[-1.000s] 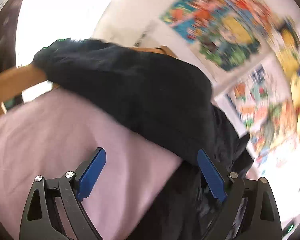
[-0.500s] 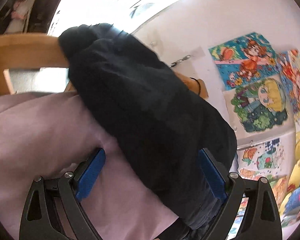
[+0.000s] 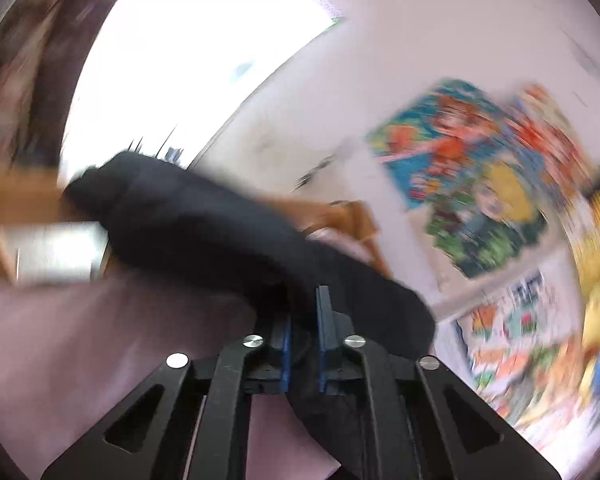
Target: Fold large clothes
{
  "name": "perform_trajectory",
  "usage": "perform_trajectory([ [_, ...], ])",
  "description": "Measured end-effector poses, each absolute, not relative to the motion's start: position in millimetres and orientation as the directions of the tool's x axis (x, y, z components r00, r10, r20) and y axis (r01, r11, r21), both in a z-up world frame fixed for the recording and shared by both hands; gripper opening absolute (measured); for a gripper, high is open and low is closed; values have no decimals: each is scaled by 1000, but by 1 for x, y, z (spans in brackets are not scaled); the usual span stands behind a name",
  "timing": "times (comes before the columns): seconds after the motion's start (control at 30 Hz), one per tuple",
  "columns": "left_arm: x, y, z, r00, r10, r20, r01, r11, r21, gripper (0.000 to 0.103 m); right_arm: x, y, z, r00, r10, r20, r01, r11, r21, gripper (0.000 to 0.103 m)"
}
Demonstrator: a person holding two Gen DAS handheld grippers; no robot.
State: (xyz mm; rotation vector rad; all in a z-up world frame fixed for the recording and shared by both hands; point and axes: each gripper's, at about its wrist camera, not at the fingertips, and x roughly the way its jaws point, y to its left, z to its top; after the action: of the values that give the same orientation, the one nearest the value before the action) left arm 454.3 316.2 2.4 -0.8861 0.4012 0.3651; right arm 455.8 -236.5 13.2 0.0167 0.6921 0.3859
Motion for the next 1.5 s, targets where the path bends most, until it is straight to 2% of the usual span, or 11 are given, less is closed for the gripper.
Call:
perform_trajectory([
  [0.13, 471, 270, 60, 919, 142, -369, -332, 785, -523, 4, 462, -251, 11, 706, 338, -623, -283, 940, 190, 103],
  [0.27, 486, 200, 113, 961, 85, -262, -165, 938, -303, 4, 466, -267, 9, 710, 331, -621, -231, 943, 239, 103],
  [0.4, 503, 125, 137, 974, -13, -227, -17, 991, -129, 4, 467, -280, 10, 722, 316, -615, -191, 946, 262, 103],
  [0.5, 517, 72, 140, 969, -82, -233, 76, 997, -31, 3, 469, -291, 11, 729, 310, -610, -165, 945, 283, 103],
  [0.6, 533, 24, 136, 954, -146, -261, 164, 985, 49, 3, 470, -304, 12, 749, 278, -601, -133, 952, 275, 103],
  [0.7, 545, -26, 121, 920, -214, -329, 272, 952, 139, 3, 471, -317, 13, 763, 251, -596, -98, 956, 277, 103],
  [0.93, 547, -126, 49, 804, -317, -503, 520, 786, 335, 3, 478, -353, 6, 775, 219, -592, -11, 943, 334, 103],
  [1.23, 541, -178, -42, 650, -327, -686, 704, 601, 380, 3, 490, -384, -17, 757, 252, -603, 30, 909, 417, 103],
  [1.37, 539, -187, -73, 611, -307, -730, 733, 568, 374, 4, 503, -393, -26, 744, 314, -590, 18, 873, 487, 103],
  [1.5, 543, -190, -88, 569, -296, -768, 748, 575, 332, 7, 514, -401, -39, 715, 434, -548, -7, 788, 615, 103],
])
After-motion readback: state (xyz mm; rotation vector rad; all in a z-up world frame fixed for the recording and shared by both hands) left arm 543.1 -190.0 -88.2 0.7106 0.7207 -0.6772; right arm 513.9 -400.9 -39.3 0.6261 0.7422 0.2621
